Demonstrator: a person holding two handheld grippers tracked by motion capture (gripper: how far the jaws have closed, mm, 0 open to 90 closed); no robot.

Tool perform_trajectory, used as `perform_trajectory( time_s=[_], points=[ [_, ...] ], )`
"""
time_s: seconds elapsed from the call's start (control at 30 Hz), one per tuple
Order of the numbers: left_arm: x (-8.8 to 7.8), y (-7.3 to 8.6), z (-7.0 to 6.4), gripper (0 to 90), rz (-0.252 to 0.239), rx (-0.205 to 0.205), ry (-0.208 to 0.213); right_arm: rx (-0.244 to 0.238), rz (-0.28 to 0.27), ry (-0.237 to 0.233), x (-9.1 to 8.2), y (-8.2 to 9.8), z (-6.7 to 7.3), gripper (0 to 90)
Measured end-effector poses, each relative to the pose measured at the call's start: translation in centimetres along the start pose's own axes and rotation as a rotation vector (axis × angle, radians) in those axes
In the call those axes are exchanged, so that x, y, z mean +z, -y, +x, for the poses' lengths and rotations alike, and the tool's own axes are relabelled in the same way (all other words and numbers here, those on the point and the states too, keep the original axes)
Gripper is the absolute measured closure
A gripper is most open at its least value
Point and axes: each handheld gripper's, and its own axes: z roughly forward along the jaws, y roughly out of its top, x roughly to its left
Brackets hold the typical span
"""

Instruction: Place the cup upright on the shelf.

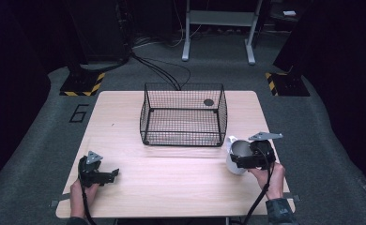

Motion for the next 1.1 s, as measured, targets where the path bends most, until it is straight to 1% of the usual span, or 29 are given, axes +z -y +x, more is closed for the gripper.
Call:
perform_trajectory(
  time_s=[0.03, 0.07, 0.13, 0.17, 0.2, 0.3, 0.33, 0.4, 0.43, 0.5, 0.53, 0.6, 0.63, 0.7, 0.73, 0.77, 0.83, 0.87, 0.9, 1.1],
  points=[
    [0.0, 0.0, 0.0, 0.2, -0.001, -0.003, 0.001, -0.001, 0.0, -0.015, 0.0, -0.2, 0.6, 5.9],
    [0.0, 0.0, 0.0, 0.2, 0.0, -0.001, 0.0, -0.012, 0.0, -0.024, 0.0, -0.3, 0.8, 5.9],
    [0.0, 0.0, 0.0, 0.2, 0.0, -0.001, 0.0, -0.017, -0.005, -0.032, 0.1, -0.4, 1.1, 5.9],
    [0.0, 0.0, 0.0, 0.2, 0.0, -0.001, 0.0, -0.033, 0.002, -0.051, 0.2, -0.7, 1.4, 5.9],
    [0.0, 0.0, 0.0, 0.2, 0.0, -0.001, 0.0, -0.039, -0.007, -0.06, 0.3, -0.9, 1.7, 5.9],
    [0.0, 0.0, 0.0, 0.2, 0.0, -0.001, 0.0, -0.056, -0.003, -0.067, 0.5, -1.3, 2.2, 5.9],
    [0.0, 0.0, 0.0, 0.2, 0.006, 0.001, 0.001, -0.061, -0.008, -0.081, 0.6, -1.7, 2.8, 5.9],
    [0.0, 0.0, 0.1, 0.2, 0.0, 0.009, -0.003, -0.066, -0.014, -0.09, 0.6, -1.9, 3.0, 5.9],
    [0.0, 0.0, 0.1, 0.2, -0.001, 0.008, -0.002, -0.079, -0.012, -0.101, 0.8, -2.3, 3.4, 5.9],
    [0.0, 0.0, 0.1, 0.2, 0.002, 0.009, -0.001, -0.083, -0.009, -0.104, 0.8, -2.5, 3.6, 5.9],
    [0.0, 0.0, 0.0, 0.2, -0.001, 0.001, -0.001, -0.085, -0.014, -0.109, 1.0, -2.7, 3.7, 5.9],
    [0.0, 0.0, 0.0, 0.3, 0.005, 0.0, 0.001, -0.096, -0.011, -0.118, 1.2, -3.1, 4.1, 5.9],
    [0.0, 0.0, 0.0, 0.2, -0.001, 0.0, -0.001, -0.105, -0.009, -0.124, 1.4, -3.4, 4.4, 5.9],
    [0.0, 0.0, 0.0, 0.2, -0.002, 0.0, -0.001, -0.103, -0.014, -0.127, 1.5, -3.5, 4.5, 5.9],
    [0.0, 0.0, 0.0, 0.2, 0.0, -0.001, 0.001, -0.112, -0.015, -0.135, 1.6, -3.7, 4.6, 5.9],
    [0.0, 0.0, 0.0, 0.2, -0.001, -0.002, 0.0, -0.105, -0.013, -0.138, 1.7, -3.9, 4.8, 5.9],
    [0.0, 0.0, 0.0, 0.2, -0.001, 0.0, -0.001, -0.114, -0.017, -0.146, 1.8, -4.2, 5.0, 5.9],
    [0.0, 0.0, 0.0, 0.2, 0.005, 0.0, 0.001, -0.126, -0.027, -0.15, 1.8, -4.6, 5.2, 5.9],
    [0.0, 0.0, 0.0, 0.2, 0.0, 0.001, 0.0, -0.127, -0.021, -0.154, 1.8, -4.7, 5.4, 5.9],
    [0.0, 0.0, 0.0, 0.2, -0.001, 0.0, -0.001, -0.143, -0.027, -0.165, 1.9, -5.7, 5.9, 5.9]
  ],
)
